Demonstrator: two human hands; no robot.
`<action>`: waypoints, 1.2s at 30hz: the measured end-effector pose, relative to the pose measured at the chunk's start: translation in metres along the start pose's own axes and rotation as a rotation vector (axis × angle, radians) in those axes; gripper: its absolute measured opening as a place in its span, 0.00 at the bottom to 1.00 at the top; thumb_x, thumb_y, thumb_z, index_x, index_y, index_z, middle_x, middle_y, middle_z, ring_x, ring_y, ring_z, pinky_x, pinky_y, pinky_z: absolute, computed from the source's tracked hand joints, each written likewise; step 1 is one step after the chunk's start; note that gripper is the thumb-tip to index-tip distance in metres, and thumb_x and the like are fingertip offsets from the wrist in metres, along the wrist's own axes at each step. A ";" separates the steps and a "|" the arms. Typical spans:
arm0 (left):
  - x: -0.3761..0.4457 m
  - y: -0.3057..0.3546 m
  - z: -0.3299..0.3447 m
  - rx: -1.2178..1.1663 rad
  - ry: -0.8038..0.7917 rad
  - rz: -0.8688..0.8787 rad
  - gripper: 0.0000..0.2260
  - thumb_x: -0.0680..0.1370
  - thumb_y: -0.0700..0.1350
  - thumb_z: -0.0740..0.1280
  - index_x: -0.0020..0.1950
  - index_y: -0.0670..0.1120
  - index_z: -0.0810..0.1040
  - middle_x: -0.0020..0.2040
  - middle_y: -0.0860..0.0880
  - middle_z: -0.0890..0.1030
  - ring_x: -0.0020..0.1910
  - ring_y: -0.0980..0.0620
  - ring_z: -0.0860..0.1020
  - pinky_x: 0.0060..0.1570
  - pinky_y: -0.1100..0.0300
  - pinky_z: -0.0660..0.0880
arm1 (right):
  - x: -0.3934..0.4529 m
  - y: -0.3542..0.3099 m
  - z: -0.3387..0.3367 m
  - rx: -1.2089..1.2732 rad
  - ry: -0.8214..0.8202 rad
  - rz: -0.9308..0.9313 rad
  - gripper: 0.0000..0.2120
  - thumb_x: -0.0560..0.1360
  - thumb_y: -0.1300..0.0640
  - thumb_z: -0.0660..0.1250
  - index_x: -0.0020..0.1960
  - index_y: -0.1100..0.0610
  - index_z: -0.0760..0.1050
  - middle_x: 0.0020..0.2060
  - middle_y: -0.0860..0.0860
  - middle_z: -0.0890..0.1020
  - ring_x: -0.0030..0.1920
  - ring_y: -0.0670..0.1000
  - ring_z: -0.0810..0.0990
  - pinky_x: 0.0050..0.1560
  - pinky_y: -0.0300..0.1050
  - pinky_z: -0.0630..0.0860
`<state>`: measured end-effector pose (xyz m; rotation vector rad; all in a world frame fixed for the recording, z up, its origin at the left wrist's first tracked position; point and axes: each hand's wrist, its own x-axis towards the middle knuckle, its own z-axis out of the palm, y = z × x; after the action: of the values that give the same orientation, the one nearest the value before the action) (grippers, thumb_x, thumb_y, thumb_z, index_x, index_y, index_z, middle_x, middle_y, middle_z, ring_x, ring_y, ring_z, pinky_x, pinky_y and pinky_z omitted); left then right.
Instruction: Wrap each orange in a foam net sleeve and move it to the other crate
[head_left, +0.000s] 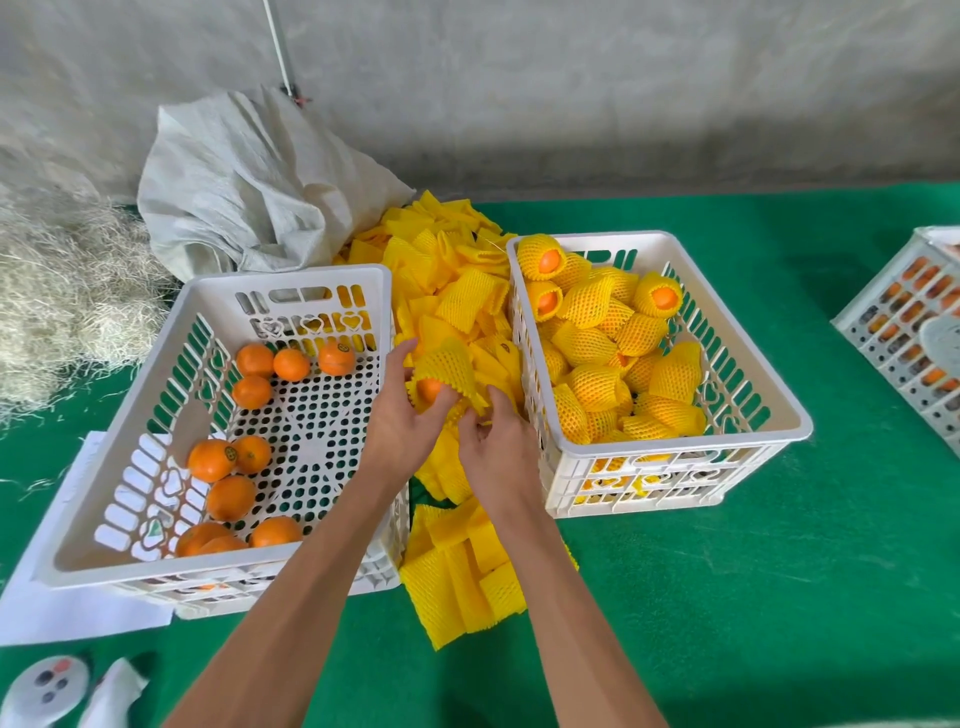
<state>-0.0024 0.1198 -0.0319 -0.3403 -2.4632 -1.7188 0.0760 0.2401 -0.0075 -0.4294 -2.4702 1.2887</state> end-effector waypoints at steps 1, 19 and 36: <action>0.000 0.000 0.000 0.005 -0.022 0.014 0.30 0.76 0.60 0.69 0.76 0.63 0.64 0.51 0.62 0.81 0.46 0.61 0.80 0.40 0.71 0.74 | -0.001 0.000 0.002 0.026 -0.020 0.018 0.21 0.83 0.52 0.63 0.75 0.55 0.70 0.57 0.54 0.84 0.52 0.52 0.83 0.47 0.41 0.76; -0.002 0.003 0.002 0.122 0.056 -0.003 0.27 0.69 0.62 0.77 0.61 0.54 0.71 0.53 0.57 0.78 0.49 0.61 0.78 0.42 0.70 0.72 | 0.001 0.012 0.001 -0.082 0.032 -0.090 0.10 0.84 0.57 0.64 0.55 0.62 0.80 0.47 0.58 0.84 0.46 0.57 0.81 0.41 0.43 0.67; -0.004 -0.002 0.004 0.078 -0.034 0.069 0.24 0.79 0.63 0.65 0.74 0.63 0.68 0.30 0.58 0.76 0.24 0.59 0.71 0.24 0.69 0.65 | 0.000 0.010 0.007 0.209 -0.061 0.025 0.15 0.85 0.57 0.60 0.69 0.53 0.77 0.59 0.48 0.84 0.52 0.48 0.85 0.55 0.48 0.82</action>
<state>0.0009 0.1221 -0.0361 -0.4439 -2.5029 -1.5980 0.0742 0.2403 -0.0202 -0.3739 -2.3526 1.5720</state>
